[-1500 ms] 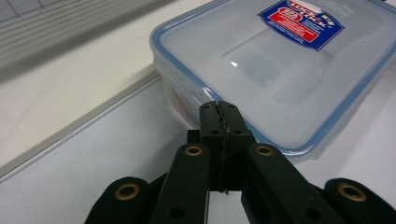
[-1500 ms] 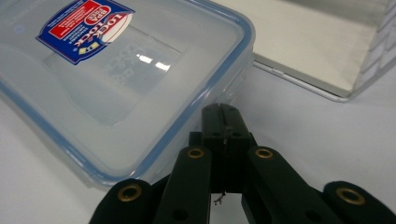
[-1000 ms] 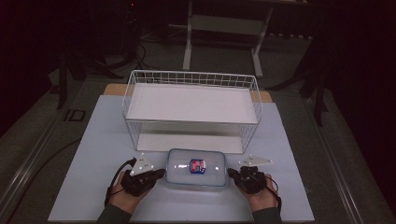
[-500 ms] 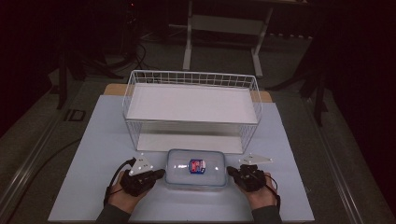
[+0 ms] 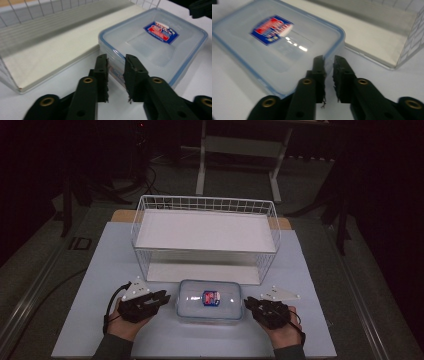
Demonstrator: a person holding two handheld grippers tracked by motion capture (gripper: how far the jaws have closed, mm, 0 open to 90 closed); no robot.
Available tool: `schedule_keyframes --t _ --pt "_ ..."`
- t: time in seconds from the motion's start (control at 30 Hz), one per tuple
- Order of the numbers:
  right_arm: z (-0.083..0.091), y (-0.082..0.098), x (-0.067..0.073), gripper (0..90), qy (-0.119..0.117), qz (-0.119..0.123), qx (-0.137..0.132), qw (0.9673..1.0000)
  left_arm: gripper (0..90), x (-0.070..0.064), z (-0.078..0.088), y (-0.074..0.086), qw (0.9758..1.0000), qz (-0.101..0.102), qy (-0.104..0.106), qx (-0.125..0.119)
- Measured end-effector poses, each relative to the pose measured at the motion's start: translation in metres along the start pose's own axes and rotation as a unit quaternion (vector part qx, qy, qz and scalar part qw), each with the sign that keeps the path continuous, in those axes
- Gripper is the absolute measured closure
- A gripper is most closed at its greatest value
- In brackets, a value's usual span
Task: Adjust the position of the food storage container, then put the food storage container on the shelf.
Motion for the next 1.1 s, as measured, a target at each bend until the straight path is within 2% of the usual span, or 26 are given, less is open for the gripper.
schedule_keyframes --t 0.17,0.53,0.67,0.87,0.93,1.1 --pt "0.012 -0.005 0.005 66.9 -0.019 0.015 -0.027 0.9994 59.1 0.004 0.005 -0.005 0.9997 0.011 -0.007 -0.019" --pt "0.026 -0.008 -0.003 53.3 -0.037 -0.017 -0.064 0.9971 41.0 0.008 0.015 -0.014 0.9978 0.027 -0.019 -0.058" --pt "0.027 -0.008 -0.006 49.4 -0.044 -0.023 -0.071 0.9962 39.2 0.008 0.019 -0.016 0.9969 0.027 -0.014 -0.073" --pt "0.023 -0.004 -0.010 46.3 -0.048 -0.023 -0.063 0.9966 39.2 0.008 0.015 -0.016 0.9969 0.031 -0.007 -0.072" --pt "0.021 -0.003 -0.012 45.9 -0.051 -0.029 -0.061 0.9964 39.2 0.009 0.011 -0.015 0.9972 0.034 -0.009 -0.066" --pt "0.013 -0.001 -0.016 44.1 -0.069 -0.056 -0.054 0.9946 39.2 0.009 -0.003 -0.012 0.9977 0.049 0.001 -0.046"
Point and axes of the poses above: each handheld gripper's, and its own axes: z roughly backward along the jaws, y roughly out of its underside, x roughly to its left, the point moved 6 cm from there along -z, roughly forward along the jaws, and after that the axes turned 6 degrees about -y, right-handed, at the moved point
